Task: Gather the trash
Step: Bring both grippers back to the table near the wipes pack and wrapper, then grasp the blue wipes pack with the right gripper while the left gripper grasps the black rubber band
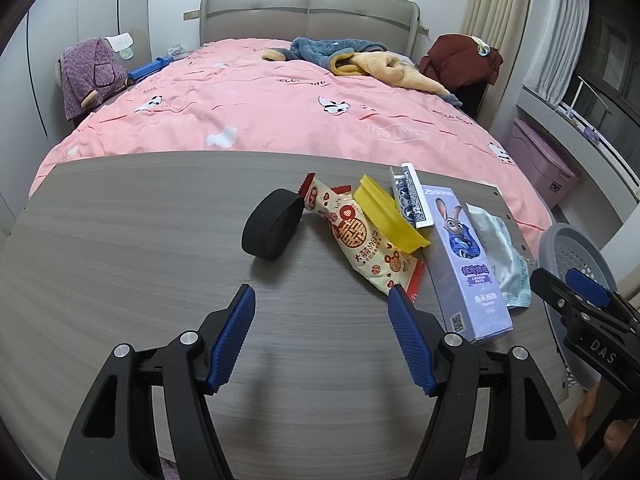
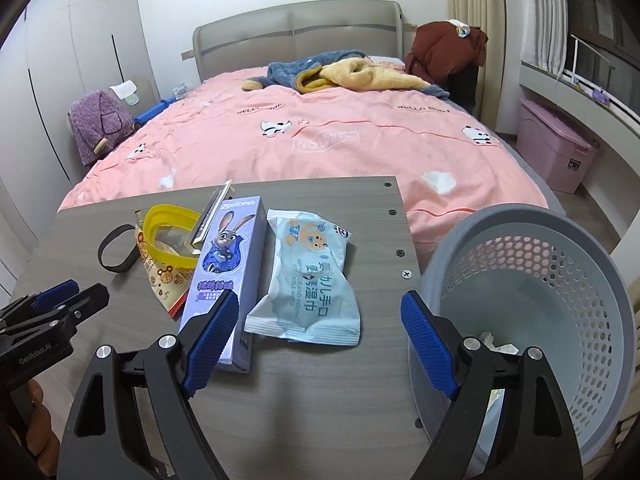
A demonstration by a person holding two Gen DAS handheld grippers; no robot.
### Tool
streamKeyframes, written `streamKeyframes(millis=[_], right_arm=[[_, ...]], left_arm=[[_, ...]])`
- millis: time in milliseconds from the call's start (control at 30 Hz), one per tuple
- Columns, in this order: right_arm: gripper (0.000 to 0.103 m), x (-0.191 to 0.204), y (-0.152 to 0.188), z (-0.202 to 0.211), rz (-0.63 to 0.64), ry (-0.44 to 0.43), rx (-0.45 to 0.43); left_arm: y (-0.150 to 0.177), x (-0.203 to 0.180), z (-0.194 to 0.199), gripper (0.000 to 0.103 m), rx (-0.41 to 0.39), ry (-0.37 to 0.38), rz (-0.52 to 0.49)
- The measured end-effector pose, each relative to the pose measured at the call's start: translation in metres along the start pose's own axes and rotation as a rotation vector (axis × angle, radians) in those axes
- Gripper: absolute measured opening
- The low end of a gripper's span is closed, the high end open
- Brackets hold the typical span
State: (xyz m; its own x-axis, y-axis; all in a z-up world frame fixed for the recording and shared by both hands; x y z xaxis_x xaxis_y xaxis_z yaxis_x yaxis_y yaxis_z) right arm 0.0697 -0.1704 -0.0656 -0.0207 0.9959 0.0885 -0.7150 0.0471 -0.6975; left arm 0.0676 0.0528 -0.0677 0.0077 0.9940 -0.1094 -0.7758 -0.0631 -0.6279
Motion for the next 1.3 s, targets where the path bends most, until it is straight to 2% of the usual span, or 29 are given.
streamKeyframes(millis=[533,733,800,833,1067,1300], right_arm=[[0.081,-0.001,-0.02,-0.053,-0.021,0.04,0.112],[0.07,0.001,-0.02,-0.065,-0.019,0.04,0.15],[0.064,0.002,-0.019,-0.068,-0.015,0.039,0.16],[0.057,0.003,-0.018,-0.069,-0.014,0.038,0.163],[0.054,0.004,-0.018,-0.063,-0.018,0.018,0.141],[0.053,-0.005,-0.017,-0.038,-0.069,0.007,0.094]], left_arm=[[-0.005,0.017,-0.007,0.066,-0.004,-0.016,0.038],[-0.008,0.033,-0.009,0.066,0.0,-0.039,0.071],[-0.008,0.037,-0.009,0.066,-0.002,-0.044,0.077],[-0.009,0.039,-0.009,0.066,-0.003,-0.045,0.081],[-0.008,0.042,-0.01,0.066,0.0,-0.047,0.085],[-0.01,0.047,-0.015,0.066,0.01,-0.036,0.087]])
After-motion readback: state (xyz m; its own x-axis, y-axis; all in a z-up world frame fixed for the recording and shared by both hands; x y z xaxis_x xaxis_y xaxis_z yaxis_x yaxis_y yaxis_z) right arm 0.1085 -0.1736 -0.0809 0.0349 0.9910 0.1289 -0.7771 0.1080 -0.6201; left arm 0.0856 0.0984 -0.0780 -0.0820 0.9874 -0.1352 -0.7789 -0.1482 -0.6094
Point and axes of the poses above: each gripper's, at about its wrist camera, not at the fingertips, and z roughly against the way its jaws point, x to its left, y to its underside, the point moved 1 cm from there along -z, roughly the way its jaws point, and after that the axes turned 1 degree about z, right-handed, at the moved point
